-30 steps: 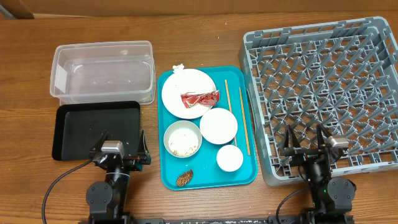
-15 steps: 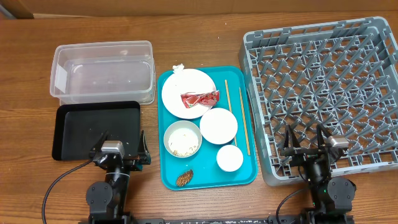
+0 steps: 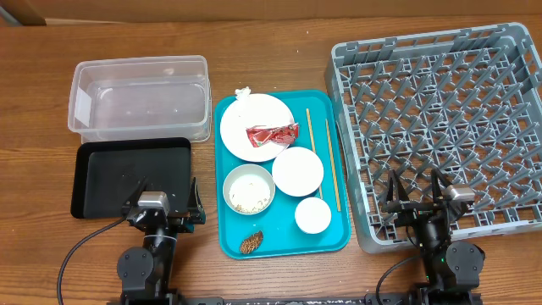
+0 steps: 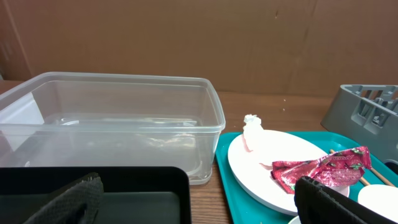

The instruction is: Sort waste into correct bins and load items into the dishwasher

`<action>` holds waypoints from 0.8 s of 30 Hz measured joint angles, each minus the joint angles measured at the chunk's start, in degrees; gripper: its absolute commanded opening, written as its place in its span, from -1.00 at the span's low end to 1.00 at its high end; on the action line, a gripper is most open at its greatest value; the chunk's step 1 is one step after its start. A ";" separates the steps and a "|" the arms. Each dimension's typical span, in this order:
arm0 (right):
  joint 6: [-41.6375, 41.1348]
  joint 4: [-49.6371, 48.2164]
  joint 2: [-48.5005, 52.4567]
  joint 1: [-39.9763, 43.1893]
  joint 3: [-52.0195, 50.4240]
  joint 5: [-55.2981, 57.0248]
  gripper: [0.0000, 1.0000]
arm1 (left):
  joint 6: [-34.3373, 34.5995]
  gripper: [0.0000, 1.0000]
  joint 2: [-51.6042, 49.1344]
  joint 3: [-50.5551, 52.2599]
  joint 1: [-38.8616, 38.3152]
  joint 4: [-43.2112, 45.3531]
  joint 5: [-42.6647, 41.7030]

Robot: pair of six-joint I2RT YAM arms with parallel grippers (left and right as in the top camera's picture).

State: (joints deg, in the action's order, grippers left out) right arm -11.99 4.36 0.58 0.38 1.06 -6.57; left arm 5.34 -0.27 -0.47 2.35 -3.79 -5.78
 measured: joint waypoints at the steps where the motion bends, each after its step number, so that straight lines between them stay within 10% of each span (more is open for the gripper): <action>1: 0.00 -0.02 0.00 0.00 0.00 0.00 1.00 | 0.00 1.00 0.00 0.00 0.00 0.00 -0.02; 24: -1.31 0.72 0.09 0.00 0.22 0.87 1.00 | 8.72 1.00 -0.02 -1.27 0.00 -3.06 1.27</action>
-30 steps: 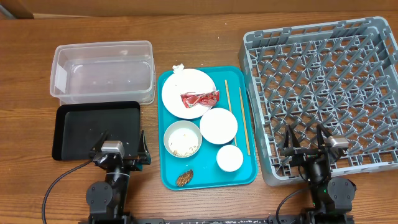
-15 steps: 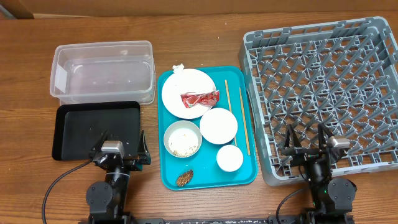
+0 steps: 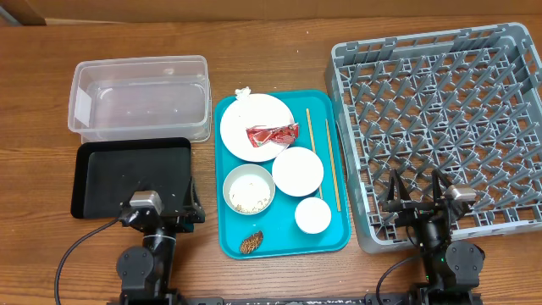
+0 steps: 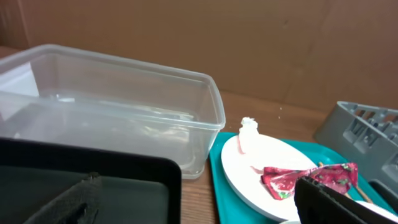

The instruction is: Sort waste into correct bins and load items into the dishwasher

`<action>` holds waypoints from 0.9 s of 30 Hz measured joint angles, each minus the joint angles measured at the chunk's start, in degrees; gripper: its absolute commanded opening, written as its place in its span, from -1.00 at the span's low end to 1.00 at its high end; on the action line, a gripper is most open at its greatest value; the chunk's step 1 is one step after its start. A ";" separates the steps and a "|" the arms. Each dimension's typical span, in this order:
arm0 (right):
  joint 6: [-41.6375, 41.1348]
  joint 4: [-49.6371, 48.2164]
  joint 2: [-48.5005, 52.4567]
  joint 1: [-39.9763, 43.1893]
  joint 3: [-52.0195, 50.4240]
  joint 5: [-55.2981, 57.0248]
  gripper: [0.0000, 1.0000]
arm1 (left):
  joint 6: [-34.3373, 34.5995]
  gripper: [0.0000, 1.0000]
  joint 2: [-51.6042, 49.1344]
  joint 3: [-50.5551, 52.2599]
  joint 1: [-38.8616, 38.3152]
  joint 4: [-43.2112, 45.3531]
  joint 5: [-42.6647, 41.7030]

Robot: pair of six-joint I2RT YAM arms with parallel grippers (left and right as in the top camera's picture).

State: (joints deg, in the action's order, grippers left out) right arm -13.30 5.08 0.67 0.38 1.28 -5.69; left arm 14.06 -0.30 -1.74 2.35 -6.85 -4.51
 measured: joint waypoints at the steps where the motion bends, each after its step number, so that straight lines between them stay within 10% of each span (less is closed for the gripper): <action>1: -0.17 0.42 0.42 0.00 0.57 0.04 1.00 | 0.57 1.00 0.00 -1.03 0.00 -2.36 0.02; 10: -0.26 11.47 16.09 0.00 18.58 0.13 1.00 | 0.98 1.00 -9.55 -16.41 0.00 -16.85 -0.02; 27: -0.15 42.64 46.93 0.00 45.11 0.17 1.00 | -4.22 1.00 -64.72 -64.24 0.02 -54.86 -2.80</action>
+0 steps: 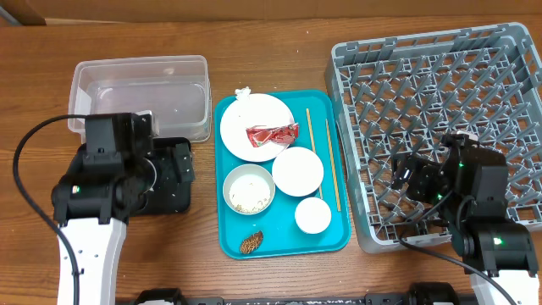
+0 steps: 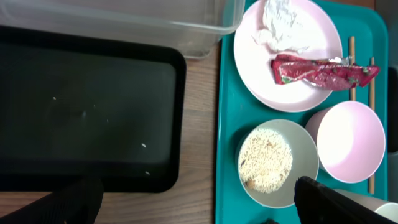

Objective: Sort waste into correct bins and load items into the dishwasher
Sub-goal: 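Reach the left gripper to the red wrapper on the white plate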

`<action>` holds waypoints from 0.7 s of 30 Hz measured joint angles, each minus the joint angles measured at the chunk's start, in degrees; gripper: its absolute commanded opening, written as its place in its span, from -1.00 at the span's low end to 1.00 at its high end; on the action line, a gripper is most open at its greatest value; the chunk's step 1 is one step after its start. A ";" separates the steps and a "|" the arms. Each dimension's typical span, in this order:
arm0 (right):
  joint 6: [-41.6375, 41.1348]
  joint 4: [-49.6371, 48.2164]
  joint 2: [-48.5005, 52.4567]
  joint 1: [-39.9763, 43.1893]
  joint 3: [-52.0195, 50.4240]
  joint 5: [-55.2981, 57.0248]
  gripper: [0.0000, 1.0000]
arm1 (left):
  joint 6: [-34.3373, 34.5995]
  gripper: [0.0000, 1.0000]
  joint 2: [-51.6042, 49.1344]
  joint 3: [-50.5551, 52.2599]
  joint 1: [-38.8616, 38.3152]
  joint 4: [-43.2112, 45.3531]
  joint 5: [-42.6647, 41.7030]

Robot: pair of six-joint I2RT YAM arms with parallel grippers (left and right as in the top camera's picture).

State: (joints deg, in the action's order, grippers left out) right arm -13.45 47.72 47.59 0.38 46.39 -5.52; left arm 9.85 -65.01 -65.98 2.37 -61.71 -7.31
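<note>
A teal tray (image 1: 279, 241) holds a white plate (image 1: 254, 119) with a red wrapper (image 1: 272, 134) and a crumpled tissue (image 1: 243, 92). Also on it are a pale bowl (image 1: 297, 171), a bowl of crumbs (image 1: 248, 188), a small cup (image 1: 312, 215), a brown scrap (image 1: 251, 243) and chopsticks (image 1: 330, 165). My left gripper (image 1: 179, 165) hangs open over the right end of the black bin (image 1: 127, 207), nothing between its fingers (image 2: 336, 199). My right gripper (image 1: 415, 182) hovers over the grey dish rack (image 1: 440, 93), fingers apparently spread and holding nothing.
A clear plastic bin (image 1: 140, 93) stands behind the black bin at the left. A strip of bare wood (image 2: 199, 124) separates the black bin from the teal tray. The left arm's cable (image 1: 25, 169) loops out over the table's left side.
Both arms have left the table's front edge. The left gripper is now high over the black bin, its camera looking straight down; the right is over the rack's front left part.
Both arms sat low at the front edge, grippers open, the left camera looking level at the clear bin and plate. Then the left wrist had shifted slightly, the right still. Now both are raised over the black bin and the rack; nothing on the tray has moved.
</note>
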 measured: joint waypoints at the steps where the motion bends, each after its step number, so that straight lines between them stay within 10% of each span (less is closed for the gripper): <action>1: 0.00 0.07 0.11 0.00 0.00 0.00 1.00 | 0.00 1.00 -0.70 -0.02 0.00 -0.17 -0.07; 9: 0.02 0.17 0.04 0.00 0.04 0.42 1.00 | -1.66 1.00 -2.43 -0.13 -1.66 9.35 -5.40; 21: 0.02 -0.11 0.04 0.02 0.17 0.50 1.00 | -8.68 1.00 -27.50 -15.52 -26.73 18.56 0.61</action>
State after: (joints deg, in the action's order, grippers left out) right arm -13.43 47.62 47.64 0.40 46.57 -5.02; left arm 1.17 -92.51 -81.49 -24.36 -43.16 -6.70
